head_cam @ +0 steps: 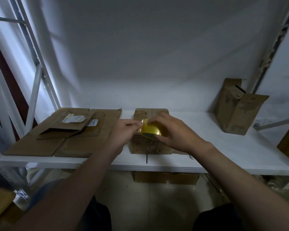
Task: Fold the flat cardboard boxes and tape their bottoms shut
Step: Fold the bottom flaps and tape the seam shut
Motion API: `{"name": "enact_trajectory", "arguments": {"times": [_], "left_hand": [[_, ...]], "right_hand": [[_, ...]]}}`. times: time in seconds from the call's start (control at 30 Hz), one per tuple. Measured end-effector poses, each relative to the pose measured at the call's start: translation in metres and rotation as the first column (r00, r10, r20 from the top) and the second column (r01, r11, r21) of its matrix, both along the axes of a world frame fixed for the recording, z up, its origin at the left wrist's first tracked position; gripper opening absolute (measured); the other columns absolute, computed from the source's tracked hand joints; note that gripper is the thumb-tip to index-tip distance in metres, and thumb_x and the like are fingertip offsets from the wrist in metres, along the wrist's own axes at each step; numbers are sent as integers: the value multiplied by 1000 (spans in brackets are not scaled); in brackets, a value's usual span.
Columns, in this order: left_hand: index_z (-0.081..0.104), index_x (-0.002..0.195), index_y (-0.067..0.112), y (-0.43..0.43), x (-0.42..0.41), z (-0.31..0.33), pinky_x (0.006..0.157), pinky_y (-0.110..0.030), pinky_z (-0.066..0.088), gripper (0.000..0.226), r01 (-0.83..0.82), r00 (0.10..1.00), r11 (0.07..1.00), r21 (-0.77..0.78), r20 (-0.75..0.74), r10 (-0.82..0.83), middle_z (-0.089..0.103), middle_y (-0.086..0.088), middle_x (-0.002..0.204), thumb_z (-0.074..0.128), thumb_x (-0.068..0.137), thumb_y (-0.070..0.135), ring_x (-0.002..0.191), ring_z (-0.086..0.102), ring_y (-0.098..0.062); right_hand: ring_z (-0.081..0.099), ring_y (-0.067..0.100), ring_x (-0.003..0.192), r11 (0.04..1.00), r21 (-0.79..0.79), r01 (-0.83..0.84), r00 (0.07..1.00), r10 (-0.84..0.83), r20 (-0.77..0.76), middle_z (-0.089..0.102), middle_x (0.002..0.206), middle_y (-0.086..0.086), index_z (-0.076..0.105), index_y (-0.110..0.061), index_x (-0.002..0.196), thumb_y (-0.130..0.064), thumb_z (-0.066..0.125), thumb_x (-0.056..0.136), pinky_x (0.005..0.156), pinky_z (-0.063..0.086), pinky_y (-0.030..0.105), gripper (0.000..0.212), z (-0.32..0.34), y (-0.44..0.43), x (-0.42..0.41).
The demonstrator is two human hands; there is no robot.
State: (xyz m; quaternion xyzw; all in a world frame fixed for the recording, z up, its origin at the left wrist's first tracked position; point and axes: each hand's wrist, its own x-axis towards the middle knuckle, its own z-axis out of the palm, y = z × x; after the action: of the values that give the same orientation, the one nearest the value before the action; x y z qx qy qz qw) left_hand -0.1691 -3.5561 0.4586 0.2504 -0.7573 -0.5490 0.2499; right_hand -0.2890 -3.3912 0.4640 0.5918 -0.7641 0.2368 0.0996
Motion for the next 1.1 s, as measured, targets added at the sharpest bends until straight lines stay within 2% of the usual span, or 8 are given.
{"name": "enact_trajectory", "arguments": {"times": [0.2, 0.27, 0.47, 0.6, 0.77, 0.87, 1.03, 1.1], "left_hand": [[75, 111, 15, 0, -4, -3, 82, -32, 44, 21, -24, 998, 998, -52, 62, 27, 66, 3, 98, 58, 102, 24, 87, 56, -11], [74, 114, 14, -1, -2, -2, 84, -34, 46, 23, -11, 997, 999, -46, 70, 14, 67, 2, 100, 57, 102, 25, 79, 53, -8], [70, 108, 18, -6, -2, -5, 76, -35, 57, 27, 30, 991, 999, 41, 131, -35, 69, -3, 106, 57, 100, 40, 98, 64, -20], [74, 103, 14, -7, -3, -6, 69, -28, 51, 20, 11, 999, 1000, 14, 40, -11, 74, 1, 90, 69, 94, 30, 80, 63, -8], [77, 100, 13, -16, -6, -10, 76, -30, 49, 19, -47, 999, 999, 8, -4, 47, 76, 2, 90, 72, 92, 30, 86, 63, -1], [77, 104, 14, -23, -6, -20, 71, -29, 48, 21, -68, 998, 997, 43, 18, 68, 74, 7, 90, 72, 92, 30, 85, 60, -1], [77, 103, 16, -28, -14, -28, 67, -28, 45, 21, -81, 997, 992, 92, 27, 79, 71, 12, 90, 73, 91, 33, 87, 57, -2], [77, 102, 17, -35, -17, -29, 66, -27, 44, 20, -101, 995, 990, 99, 20, 99, 73, 9, 93, 73, 91, 33, 91, 59, -4]], "right_hand": [[48, 12, 94, 997, 79, -14, 999, 18, -49, 46, 114, -4, 53, -34, 135, -42, 63, 95, 74, 48, 30, 42, 4, -3, 0], [49, 16, 93, 985, 170, 34, 997, -22, -67, 45, 110, -2, 54, -33, 136, -43, 61, 96, 77, 48, 35, 42, 7, -2, -6], [47, 13, 98, 991, 132, -8, 999, 12, -32, 47, 114, -6, 54, -37, 135, -46, 66, 94, 82, 46, 29, 44, 1, 4, -14], [51, 17, 104, 996, 82, -35, 999, 36, -18, 51, 120, -3, 56, -32, 128, -41, 73, 89, 83, 49, 33, 43, -2, 6, -20], [49, 16, 101, 977, 211, -14, 999, 5, 43, 46, 110, -10, 56, -42, 136, -47, 71, 89, 85, 48, 33, 50, -9, 8, -40], [54, 18, 108, 979, 200, -25, 997, 9, 83, 54, 119, -7, 53, -46, 139, -52, 72, 86, 93, 52, 40, 57, -14, 15, -52], [59, 17, 101, 996, -17, -85, 994, 86, 66, 60, 116, -3, 64, -36, 131, -41, 77, 86, 85, 53, 33, 47, -25, 25, -56], [57, 19, 94, 993, 101, -55, 998, 57, -16, 59, 109, -2, 64, -39, 128, -48, 72, 88, 80, 52, 36, 42, -28, 23, -64]]}}
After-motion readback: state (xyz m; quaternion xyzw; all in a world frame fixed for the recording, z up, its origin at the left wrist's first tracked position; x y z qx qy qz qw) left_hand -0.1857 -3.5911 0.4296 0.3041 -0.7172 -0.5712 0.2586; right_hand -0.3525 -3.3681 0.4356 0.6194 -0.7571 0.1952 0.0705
